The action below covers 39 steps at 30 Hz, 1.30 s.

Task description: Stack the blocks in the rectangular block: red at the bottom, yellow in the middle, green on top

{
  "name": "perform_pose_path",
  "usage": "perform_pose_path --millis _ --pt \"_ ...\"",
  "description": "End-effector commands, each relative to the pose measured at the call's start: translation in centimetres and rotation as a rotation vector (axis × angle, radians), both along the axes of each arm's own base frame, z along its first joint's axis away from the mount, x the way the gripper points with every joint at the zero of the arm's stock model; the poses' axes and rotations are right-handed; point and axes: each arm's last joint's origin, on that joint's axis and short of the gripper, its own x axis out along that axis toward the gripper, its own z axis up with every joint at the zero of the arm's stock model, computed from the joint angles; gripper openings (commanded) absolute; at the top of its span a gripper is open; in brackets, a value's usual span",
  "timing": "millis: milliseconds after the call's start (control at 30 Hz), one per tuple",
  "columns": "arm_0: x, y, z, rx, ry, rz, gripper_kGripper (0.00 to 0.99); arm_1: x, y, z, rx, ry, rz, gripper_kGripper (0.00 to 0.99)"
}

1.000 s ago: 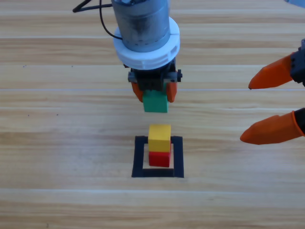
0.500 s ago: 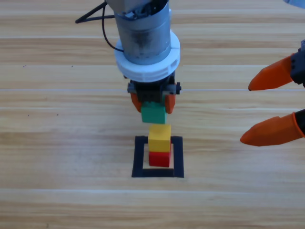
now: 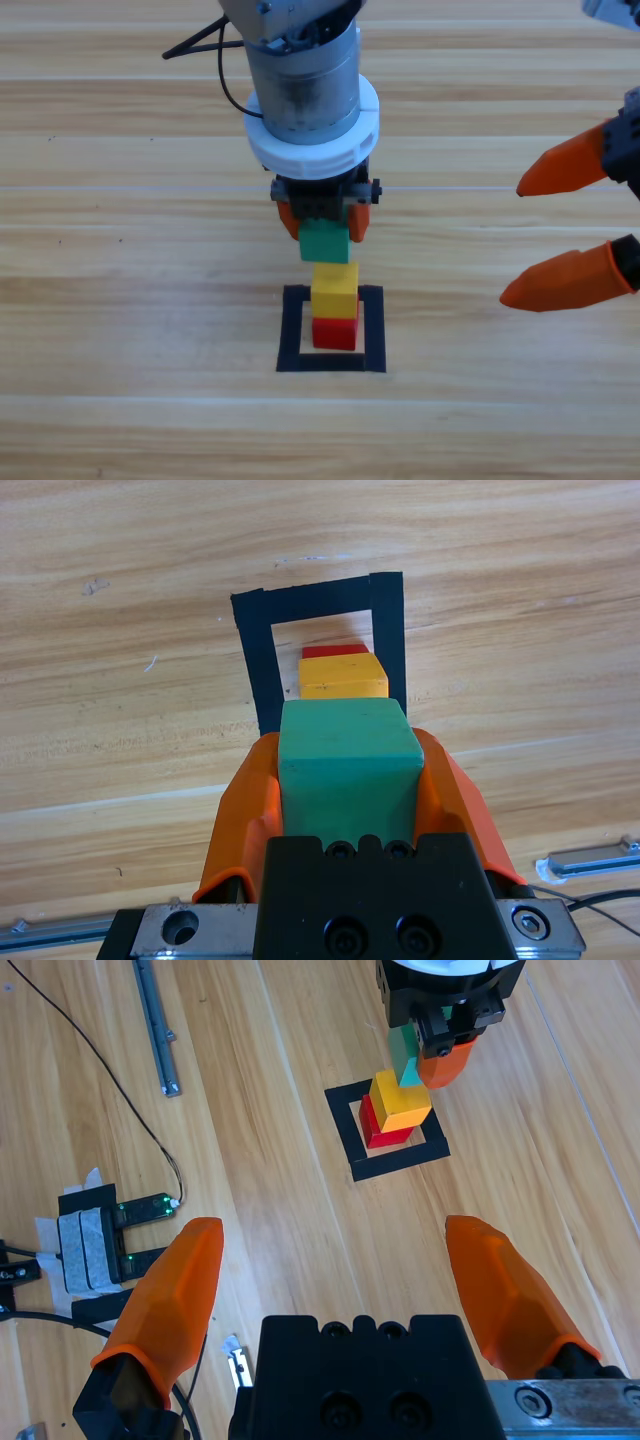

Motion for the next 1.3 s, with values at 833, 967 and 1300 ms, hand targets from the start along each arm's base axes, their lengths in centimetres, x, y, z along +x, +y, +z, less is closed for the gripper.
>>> perform_pose_path --millis 833,967,1300 --pt "-0.3 -2.0 -4.6 0.069 0.048 -0.007 0.015 1.0 0.4 -2.3 -0.066 0.073 0.003 0.980" --pt "-0.5 -2.1 -4.5 0.066 0.046 -0.007 0.017 0.9 0.4 -2.3 -0.066 0.073 0.003 0.980" --pt "-0.9 -2.4 -4.5 0.066 0.046 -0.003 0.017 0.9 0.4 -2.3 -0.066 0.073 0.003 0.980"
